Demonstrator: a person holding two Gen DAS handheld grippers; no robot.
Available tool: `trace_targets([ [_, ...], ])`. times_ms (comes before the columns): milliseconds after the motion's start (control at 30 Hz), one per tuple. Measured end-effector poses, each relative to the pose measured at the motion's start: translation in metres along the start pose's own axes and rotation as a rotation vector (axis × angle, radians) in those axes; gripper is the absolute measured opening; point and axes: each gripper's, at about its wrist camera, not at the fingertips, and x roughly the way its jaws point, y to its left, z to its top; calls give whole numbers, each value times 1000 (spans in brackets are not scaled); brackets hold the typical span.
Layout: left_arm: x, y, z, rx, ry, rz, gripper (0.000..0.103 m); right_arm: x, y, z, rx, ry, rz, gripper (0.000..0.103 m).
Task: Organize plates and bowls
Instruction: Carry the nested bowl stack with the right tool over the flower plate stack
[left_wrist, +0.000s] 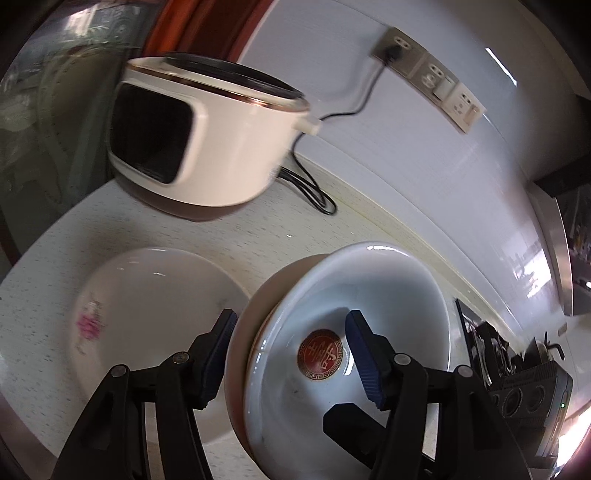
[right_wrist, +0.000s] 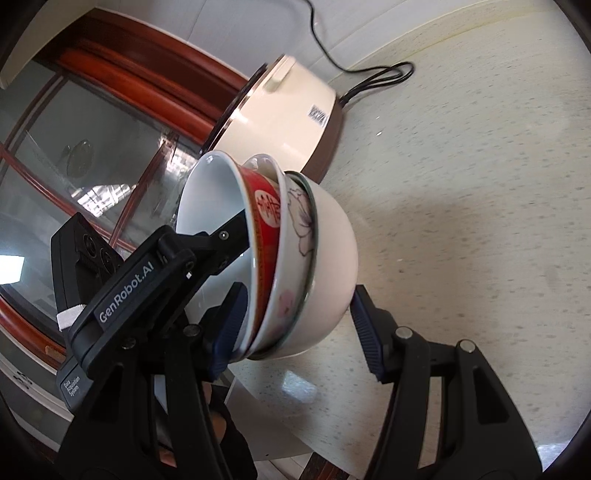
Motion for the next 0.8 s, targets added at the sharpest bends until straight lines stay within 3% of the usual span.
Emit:
trace_targets([
  [800,-7,64,28,-99,-32,50,62,63,30,8,-38,109,15,61],
])
